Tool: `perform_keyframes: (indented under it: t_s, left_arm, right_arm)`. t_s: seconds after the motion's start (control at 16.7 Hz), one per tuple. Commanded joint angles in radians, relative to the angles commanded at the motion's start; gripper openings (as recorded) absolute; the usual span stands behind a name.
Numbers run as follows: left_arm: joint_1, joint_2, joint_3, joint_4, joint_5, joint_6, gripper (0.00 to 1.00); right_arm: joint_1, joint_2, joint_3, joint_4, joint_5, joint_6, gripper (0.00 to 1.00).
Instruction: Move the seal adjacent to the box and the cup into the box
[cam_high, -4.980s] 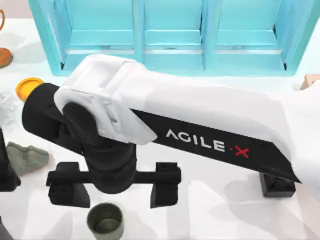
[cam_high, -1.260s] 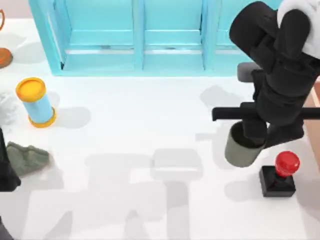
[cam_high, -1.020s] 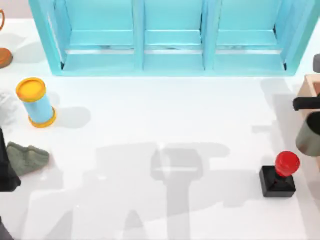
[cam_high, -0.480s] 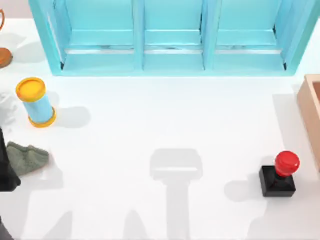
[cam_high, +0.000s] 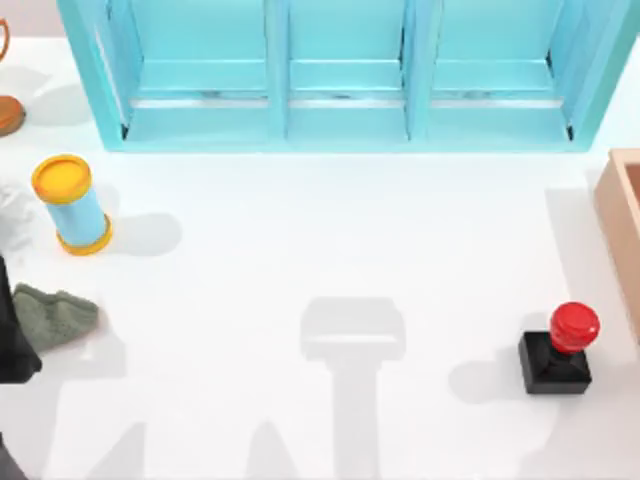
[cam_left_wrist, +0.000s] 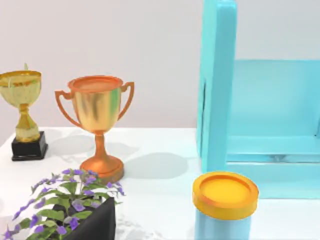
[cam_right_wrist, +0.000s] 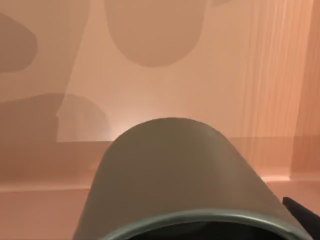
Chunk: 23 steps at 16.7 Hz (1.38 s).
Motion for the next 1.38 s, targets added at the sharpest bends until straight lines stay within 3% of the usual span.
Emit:
perform_keyframes:
  t_s: [0.54,0.9,1.2,1.38]
  left_arm:
    - [0.0,0.0,0.0,0.0,0.0,0.0,1.0]
    - [0.0,0.0,0.0,0.0,0.0,0.0,1.0]
    - [0.0,0.0,0.0,0.0,0.0,0.0,1.0]
    - [0.0,0.0,0.0,0.0,0.0,0.0,1.0]
  right_arm:
    - [0.004,0.021,-0.011,0.304,-0.089,-0.002,0.0]
    - [0.025,0.055,-0.206,0.277,-0.005,0.026,0.0]
    - [0.025,0.058,-0.215,0.272,0.002,0.027,0.0]
    - [0.025,0.058,-0.215,0.272,0.002,0.027,0.23]
